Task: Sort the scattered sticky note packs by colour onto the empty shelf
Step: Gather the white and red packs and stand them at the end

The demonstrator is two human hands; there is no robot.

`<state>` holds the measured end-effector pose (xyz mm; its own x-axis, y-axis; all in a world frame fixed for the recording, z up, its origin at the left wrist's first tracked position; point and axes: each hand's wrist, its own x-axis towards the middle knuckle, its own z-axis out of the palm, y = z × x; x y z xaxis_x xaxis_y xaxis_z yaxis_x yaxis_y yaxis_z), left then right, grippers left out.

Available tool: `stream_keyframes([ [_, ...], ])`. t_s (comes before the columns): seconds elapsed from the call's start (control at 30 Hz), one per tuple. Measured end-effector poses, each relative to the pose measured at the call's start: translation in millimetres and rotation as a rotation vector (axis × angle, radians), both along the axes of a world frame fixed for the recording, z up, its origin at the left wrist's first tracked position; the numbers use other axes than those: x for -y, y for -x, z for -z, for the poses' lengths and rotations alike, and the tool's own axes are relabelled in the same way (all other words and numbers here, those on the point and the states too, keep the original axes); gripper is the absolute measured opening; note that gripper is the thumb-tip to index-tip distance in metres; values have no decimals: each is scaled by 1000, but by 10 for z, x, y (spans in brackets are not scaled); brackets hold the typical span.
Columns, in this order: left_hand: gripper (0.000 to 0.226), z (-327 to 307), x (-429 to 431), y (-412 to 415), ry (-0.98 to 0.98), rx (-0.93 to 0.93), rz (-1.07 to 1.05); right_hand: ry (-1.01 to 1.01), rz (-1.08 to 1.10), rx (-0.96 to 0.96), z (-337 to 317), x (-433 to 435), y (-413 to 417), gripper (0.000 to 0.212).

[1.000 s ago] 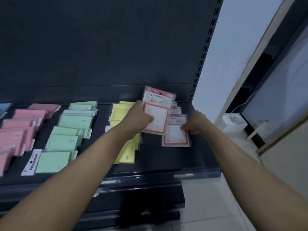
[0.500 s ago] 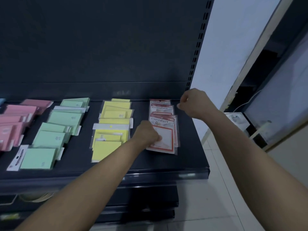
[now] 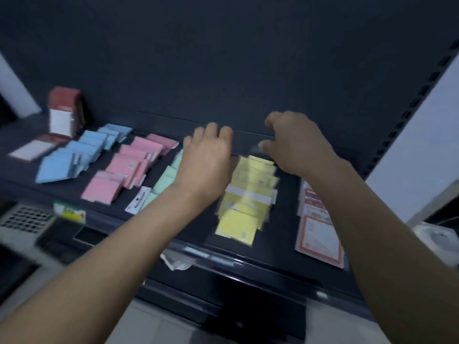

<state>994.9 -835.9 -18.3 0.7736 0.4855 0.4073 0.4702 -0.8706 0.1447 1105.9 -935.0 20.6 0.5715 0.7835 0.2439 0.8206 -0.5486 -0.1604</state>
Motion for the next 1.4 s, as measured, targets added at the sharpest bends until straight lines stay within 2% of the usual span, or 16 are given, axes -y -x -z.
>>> stream_keyframes([
  [0.13,26,-282,-580,800,-239,131,-145,-15,-176,72,-218,-698,605,38],
  [0.33,26,-488,-1318,2099,-410,79,-410,-81,-433,205,-396,-1718,1721,36],
  [0.63,26,-568,-2073,3977,-487,30,-697,-155,-733,221,-507,-2974,3485,33],
  [0.93,25,-501,-2325,5632,-476,1,-1097,-220,-1116,196,-496,-3875,5232,33],
  [1.17,23,-433,-2777,6478,-440,-36,-1303,-250,-1312,175,-393,-4651,6227,34],
  [1.4,21,-520,-3931,7108,-409,-60,-1385,-280,-1357,182,-517,-5860,6901,28],
])
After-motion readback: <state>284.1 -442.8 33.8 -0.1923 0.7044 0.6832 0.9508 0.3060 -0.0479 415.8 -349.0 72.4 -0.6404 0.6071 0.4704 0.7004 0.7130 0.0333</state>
